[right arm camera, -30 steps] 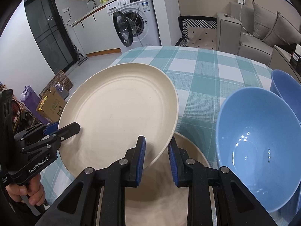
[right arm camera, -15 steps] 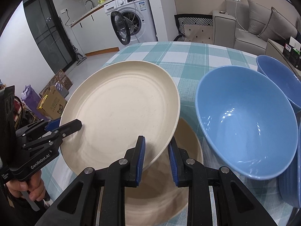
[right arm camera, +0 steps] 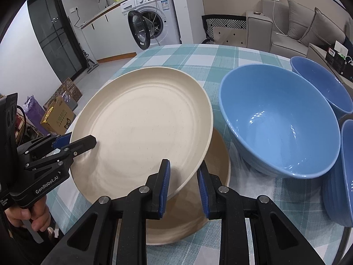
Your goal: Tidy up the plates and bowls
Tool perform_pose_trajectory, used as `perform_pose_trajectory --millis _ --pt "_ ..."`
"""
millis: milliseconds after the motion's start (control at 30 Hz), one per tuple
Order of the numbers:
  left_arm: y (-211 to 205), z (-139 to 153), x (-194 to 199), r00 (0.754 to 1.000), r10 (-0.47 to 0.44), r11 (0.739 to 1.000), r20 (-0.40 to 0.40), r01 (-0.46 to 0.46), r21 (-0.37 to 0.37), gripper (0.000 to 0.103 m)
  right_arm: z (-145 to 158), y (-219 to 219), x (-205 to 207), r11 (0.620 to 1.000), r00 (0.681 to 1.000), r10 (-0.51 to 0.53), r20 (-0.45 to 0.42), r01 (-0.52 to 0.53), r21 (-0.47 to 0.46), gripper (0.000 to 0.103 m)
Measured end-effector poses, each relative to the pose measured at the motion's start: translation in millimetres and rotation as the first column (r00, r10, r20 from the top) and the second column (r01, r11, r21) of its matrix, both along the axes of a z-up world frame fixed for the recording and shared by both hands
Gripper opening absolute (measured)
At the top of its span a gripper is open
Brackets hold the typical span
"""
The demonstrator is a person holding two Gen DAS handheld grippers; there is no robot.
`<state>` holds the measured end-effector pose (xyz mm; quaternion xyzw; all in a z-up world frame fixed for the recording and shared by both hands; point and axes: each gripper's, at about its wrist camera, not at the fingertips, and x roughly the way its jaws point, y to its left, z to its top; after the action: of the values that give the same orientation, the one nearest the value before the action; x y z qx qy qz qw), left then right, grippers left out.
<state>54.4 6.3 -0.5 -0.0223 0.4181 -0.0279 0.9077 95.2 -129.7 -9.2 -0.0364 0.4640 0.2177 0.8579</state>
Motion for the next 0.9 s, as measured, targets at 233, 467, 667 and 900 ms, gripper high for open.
perform_pose_trajectory --millis 233,467,667,900 --pt "-3.2 -5.0 -5.8 1.0 -0.006 1.0 -0.012 0.006 -0.004 0.029 -0.9 -2.7 -10.0 1.0 1.0 0.005 0.01 -0.005 -0.01 0.026" --pt "-8.1 -8.5 -10.1 1.0 -0.014 1.0 -0.02 0.014 0.004 0.029 -4.9 -4.0 -20.2 0.999 1.0 0.025 0.014 -0.024 -0.039 0.026" --pt "-15.3 -11.5 -13.7 0.999 -0.035 0.999 -0.028 0.036 0.013 0.029 -7.5 -10.9 -26.2 0.998 1.0 0.024 0.01 -0.023 -0.054 0.027" --pt "-21.3 -13.8 -15.1 0.999 -0.04 0.999 -0.035 0.041 0.028 0.029 -10.9 -11.3 -28.2 0.996 1.0 0.025 0.014 -0.024 -0.083 0.028"
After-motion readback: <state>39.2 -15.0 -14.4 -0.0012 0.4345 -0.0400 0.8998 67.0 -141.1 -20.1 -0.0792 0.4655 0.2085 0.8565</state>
